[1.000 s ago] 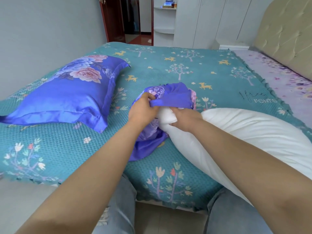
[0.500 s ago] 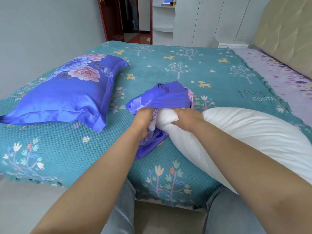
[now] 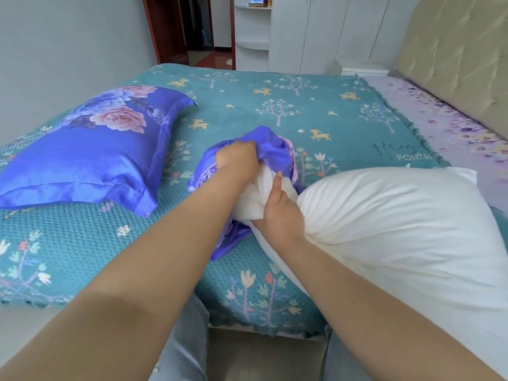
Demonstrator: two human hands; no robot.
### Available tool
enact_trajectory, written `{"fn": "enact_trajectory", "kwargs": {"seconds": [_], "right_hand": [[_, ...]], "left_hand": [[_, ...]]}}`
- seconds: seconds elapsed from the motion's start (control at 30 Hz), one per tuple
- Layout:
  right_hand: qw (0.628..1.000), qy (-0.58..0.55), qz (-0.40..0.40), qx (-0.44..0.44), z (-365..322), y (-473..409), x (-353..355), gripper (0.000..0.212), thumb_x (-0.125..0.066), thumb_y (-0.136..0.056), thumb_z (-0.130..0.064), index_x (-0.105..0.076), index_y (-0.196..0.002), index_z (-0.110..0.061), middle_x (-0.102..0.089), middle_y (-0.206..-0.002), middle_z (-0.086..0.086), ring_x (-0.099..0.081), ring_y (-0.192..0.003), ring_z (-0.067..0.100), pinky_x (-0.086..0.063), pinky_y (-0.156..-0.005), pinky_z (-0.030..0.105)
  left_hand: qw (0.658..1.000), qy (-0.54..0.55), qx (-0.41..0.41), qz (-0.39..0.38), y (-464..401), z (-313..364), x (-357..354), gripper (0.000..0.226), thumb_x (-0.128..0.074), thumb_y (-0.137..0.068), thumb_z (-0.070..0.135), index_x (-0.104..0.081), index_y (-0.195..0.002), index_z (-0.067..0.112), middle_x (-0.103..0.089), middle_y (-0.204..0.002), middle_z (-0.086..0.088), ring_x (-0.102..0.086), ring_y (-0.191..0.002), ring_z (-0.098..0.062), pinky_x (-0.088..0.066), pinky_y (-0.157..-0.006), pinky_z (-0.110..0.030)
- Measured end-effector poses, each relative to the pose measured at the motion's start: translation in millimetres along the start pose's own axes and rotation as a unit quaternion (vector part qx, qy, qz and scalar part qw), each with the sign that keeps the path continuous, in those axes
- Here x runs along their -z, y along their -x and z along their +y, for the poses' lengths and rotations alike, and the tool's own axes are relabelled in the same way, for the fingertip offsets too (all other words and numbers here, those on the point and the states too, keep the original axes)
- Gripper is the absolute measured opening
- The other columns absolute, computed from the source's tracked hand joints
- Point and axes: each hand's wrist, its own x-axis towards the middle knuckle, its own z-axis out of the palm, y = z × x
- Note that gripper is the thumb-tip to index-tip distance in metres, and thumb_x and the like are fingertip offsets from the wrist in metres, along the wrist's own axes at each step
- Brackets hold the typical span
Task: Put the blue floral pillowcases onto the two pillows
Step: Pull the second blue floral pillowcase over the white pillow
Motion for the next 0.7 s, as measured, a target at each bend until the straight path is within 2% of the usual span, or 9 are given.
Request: {"fn": "enact_trajectory", "kwargs": {"seconds": [0.07,0.13,0.23,0.3,0.37,0.43,0.5,0.6,0.7], "right_hand": [[0.999,-0.004,-0.035,0.004,-1,3,-4,0.107,-0.068,-0.078,-0.043,-0.001,-0.148,0.002,-0.053,-0.115,0.012,-0.059,-0.097,0.030,-0.047,-0.074,0.035],[0.999,0.003,-0.039,0.024,-2,3,-2,0.098,-0.062,-0.083,-0.041,-0.001,-0.149,-0.003,-0.051,-0.121,0.011,-0.058,-0.102,0.029,-0.045,-0.075,0.035],[0.995,0.068,0.016,0.071,-6,9,-2,0.093,-0.073,-0.070,-0.037,-0.029,-0.145,-0.002,-0.061,-0.100,0.009,-0.064,-0.077,0.024,-0.040,-0.056,0.028],[0.988,0.104,0.069,0.089,-9,15,-12,0.087,-0.082,-0.046,-0.030,-0.058,-0.126,-0.004,-0.060,-0.072,0.004,-0.058,-0.052,0.019,-0.037,-0.043,0.024],[0.986,0.081,0.087,0.116,-10,18,-23,0.067,-0.082,-0.038,-0.022,-0.070,-0.102,-0.007,-0.056,-0.064,0.003,-0.056,-0.049,0.020,-0.039,-0.042,0.025],[0.986,0.060,0.083,0.133,-10,16,-21,0.044,-0.083,-0.032,-0.020,-0.067,-0.071,-0.012,-0.055,-0.060,0.004,-0.055,-0.047,0.022,-0.039,-0.043,0.024],[0.987,0.056,0.066,0.135,-6,13,-17,0.038,-0.084,-0.028,-0.023,-0.061,-0.057,-0.014,-0.055,-0.057,0.004,-0.054,-0.046,0.023,-0.038,-0.044,0.022],[0.990,0.046,0.031,0.128,0,8,-14,0.047,-0.086,-0.030,-0.031,-0.064,-0.066,-0.013,-0.056,-0.061,0.004,-0.057,-0.050,0.023,-0.039,-0.045,0.024],[0.992,0.049,0.027,0.114,-4,2,-14,0.076,-0.085,-0.035,-0.038,-0.068,-0.102,-0.005,-0.059,-0.066,0.005,-0.059,-0.052,0.023,-0.041,-0.044,0.025]], "left_hand": [[1.000,-0.020,-0.009,0.001,-7,3,5,0.032,-0.042,-0.094,0.031,-0.051,-0.123,0.021,-0.054,-0.123,-0.009,-0.054,-0.113,-0.030,-0.039,-0.078,-0.033],[0.999,-0.015,-0.030,0.002,-6,7,10,0.031,-0.042,-0.094,0.029,-0.056,-0.122,0.023,-0.048,-0.127,-0.009,-0.047,-0.118,-0.030,-0.040,-0.085,-0.035],[0.994,0.045,-0.094,0.024,-11,10,8,0.029,-0.044,-0.091,0.022,-0.064,-0.112,0.016,-0.050,-0.129,-0.007,-0.042,-0.120,-0.030,-0.038,-0.093,-0.035],[0.980,0.182,-0.081,-0.023,-6,19,12,0.028,-0.041,-0.091,0.017,-0.063,-0.105,0.006,-0.059,-0.119,-0.011,-0.050,-0.113,-0.030,-0.039,-0.087,-0.029],[0.949,0.304,-0.040,-0.076,6,38,19,0.033,-0.038,-0.091,0.021,-0.063,-0.104,0.004,-0.061,-0.107,-0.012,-0.054,-0.102,-0.025,-0.038,-0.078,-0.023],[0.923,0.362,-0.006,-0.131,19,55,19,0.035,-0.037,-0.093,0.022,-0.060,-0.111,0.001,-0.056,-0.101,-0.010,-0.047,-0.092,-0.018,-0.035,-0.065,-0.016],[0.894,0.413,0.026,-0.172,26,59,14,0.034,-0.038,-0.097,0.016,-0.054,-0.121,-0.001,-0.058,-0.114,-0.014,-0.049,-0.096,-0.021,-0.038,-0.071,-0.021],[0.887,0.441,0.066,-0.121,28,37,11,0.034,-0.036,-0.098,0.014,-0.058,-0.118,-0.002,-0.058,-0.124,-0.018,-0.054,-0.113,-0.030,-0.040,-0.087,-0.030],[0.925,0.371,0.069,-0.053,27,15,12,0.029,-0.037,-0.097,0.013,-0.057,-0.094,-0.009,-0.060,-0.109,-0.029,-0.055,-0.104,-0.038,-0.037,-0.077,-0.034]]}}
